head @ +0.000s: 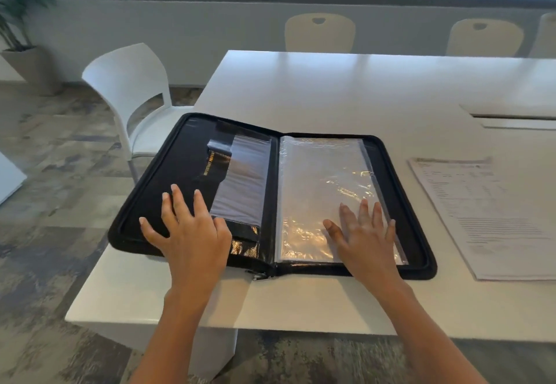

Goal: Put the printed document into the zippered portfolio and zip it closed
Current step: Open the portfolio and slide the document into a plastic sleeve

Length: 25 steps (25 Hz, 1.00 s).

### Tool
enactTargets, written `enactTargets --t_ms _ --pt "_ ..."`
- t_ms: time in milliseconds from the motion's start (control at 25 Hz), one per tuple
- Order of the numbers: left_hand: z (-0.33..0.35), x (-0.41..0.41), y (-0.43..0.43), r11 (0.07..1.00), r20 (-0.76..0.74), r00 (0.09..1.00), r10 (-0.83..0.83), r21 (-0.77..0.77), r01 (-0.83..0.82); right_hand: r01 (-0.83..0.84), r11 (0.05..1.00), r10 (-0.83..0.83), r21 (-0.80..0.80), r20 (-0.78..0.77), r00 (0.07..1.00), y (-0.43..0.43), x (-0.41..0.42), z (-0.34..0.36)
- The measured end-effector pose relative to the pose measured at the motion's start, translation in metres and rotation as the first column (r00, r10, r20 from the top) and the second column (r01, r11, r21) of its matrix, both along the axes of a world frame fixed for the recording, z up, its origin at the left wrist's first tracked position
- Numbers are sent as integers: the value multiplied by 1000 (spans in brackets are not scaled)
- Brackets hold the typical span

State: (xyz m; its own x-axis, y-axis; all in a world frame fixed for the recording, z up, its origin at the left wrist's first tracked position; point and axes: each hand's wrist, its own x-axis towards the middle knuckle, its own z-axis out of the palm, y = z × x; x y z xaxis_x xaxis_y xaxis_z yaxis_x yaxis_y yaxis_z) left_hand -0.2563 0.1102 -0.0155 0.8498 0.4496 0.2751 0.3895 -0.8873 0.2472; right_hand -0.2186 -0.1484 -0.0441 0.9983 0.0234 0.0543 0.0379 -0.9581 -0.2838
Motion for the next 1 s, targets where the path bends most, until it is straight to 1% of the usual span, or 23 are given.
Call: enactTargets --t_ms 160,280,360,400,480,520,600,640,720,840,920,1000 --pt "-8 7 2 998 -168 986 -13 -67 1 49 998 -48 42 -41 998 -25 -1 3" --pt "-11 8 2 991 -247 969 -8 -130 -25 27 999 -26 21 -36 999 -32 -2 3" --pt "-8 11 -1 989 -292 956 2 -141 -45 8 1000 -8 17 -37 999 -34 -1 2" --pt "-5 13 -4 989 -298 954 6 -136 -49 -2 1000 3 25 -40 999 -35 -1 2" --pt "4 21 -18 995 -252 968 -16 -95 -9 -12 997 15 75 -38 999 -40 1 5" --pt "9 25 -28 997 -210 976 -55 -58 44 -8 994 10 108 -23 1000 -45 2 7" --pt "17 38 -61 981 -159 968 -194 -4 196 18 988 -23 156 31 999 -61 7 11" --pt "19 45 -82 958 -161 945 -283 -8 286 45 983 -55 176 55 997 -72 10 14" --pt "19 60 -132 886 -184 867 -463 -74 457 122 976 -139 182 85 987 -103 18 17" --pt "13 75 -206 732 -191 708 -680 -134 668 277 957 -285 90 105 953 -161 30 20" --pt "8 84 -251 646 -215 613 -760 -150 749 404 914 -406 40 80 911 -206 37 23" --pt "6 94 -285 608 -252 566 -785 -134 783 510 860 -510 -20 -3 860 -245 44 27"
